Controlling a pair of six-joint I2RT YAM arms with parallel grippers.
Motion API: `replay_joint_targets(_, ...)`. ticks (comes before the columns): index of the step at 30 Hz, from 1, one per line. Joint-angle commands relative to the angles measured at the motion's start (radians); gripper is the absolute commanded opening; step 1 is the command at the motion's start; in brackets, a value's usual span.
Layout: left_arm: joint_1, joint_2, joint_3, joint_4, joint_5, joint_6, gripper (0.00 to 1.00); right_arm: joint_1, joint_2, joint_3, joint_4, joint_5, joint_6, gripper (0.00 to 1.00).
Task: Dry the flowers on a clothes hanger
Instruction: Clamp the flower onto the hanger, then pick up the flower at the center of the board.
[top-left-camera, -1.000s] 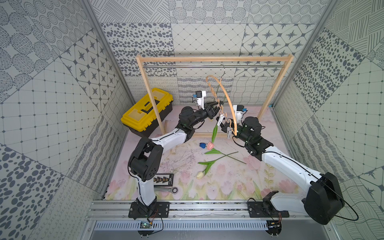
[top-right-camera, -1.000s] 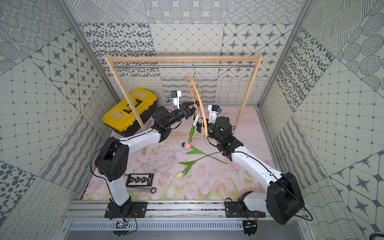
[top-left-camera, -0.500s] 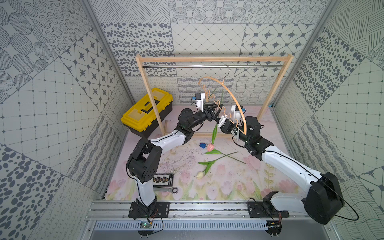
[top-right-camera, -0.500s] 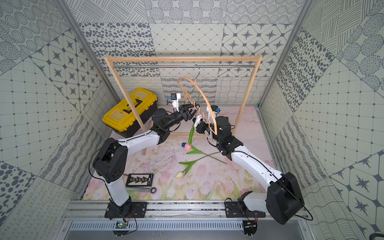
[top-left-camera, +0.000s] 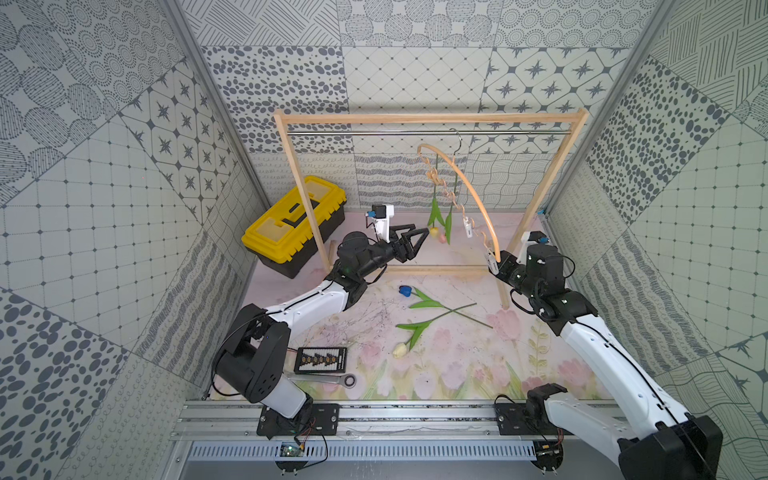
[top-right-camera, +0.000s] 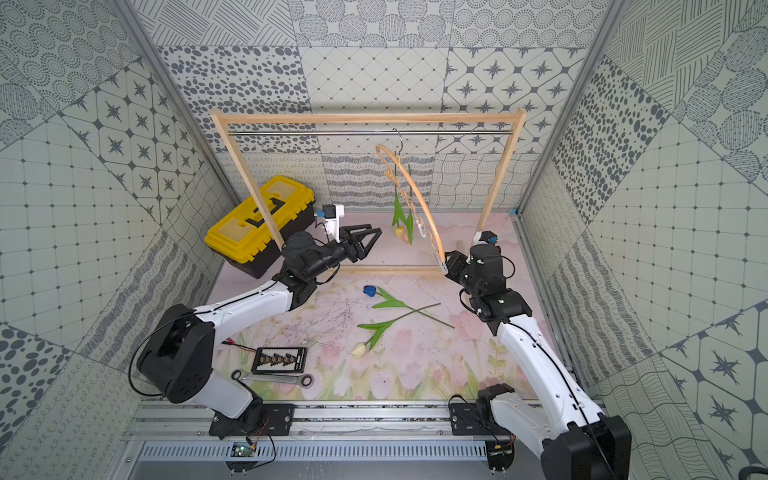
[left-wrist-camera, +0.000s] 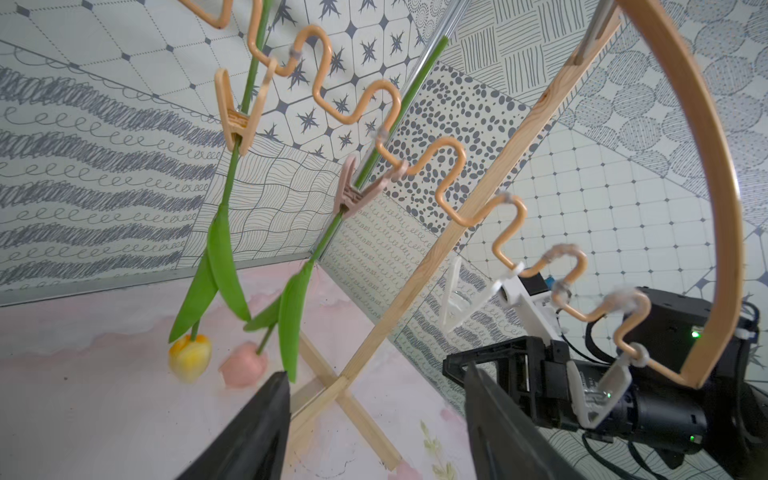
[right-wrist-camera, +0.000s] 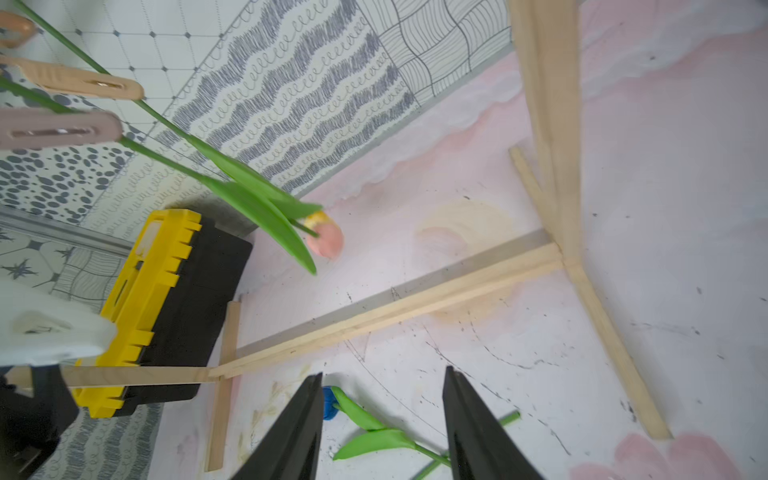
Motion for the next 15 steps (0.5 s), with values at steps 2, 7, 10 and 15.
replay_joint_targets(2, -0.096, -0.104, -0.063, -0.414, -0.094, 0.397, 0.58, 0.003, -0.093, -0.013, -0.199, 0.026, -0.031, 0.5)
replay_joint_targets(7, -0.24, -0.035, -0.066, -0.672, -0.157, 0.612, 0.41, 0.003, -0.185, -0.065, -0.292, 0.028, 0.017, 0.5)
replay_joint_targets(10, -0.299, 0.057, -0.032, -0.731, -0.169, 0.664, 0.31, 0.003, -0.205, -0.087, -0.306, 0.007, 0.035, 0.5)
replay_joint_targets(15, -0.367, 0.214, 0.059, -0.742, -0.179, 0.743, 0.31, 0.002, -0.2, -0.086, -0.313, -0.016, 0.035, 0.48)
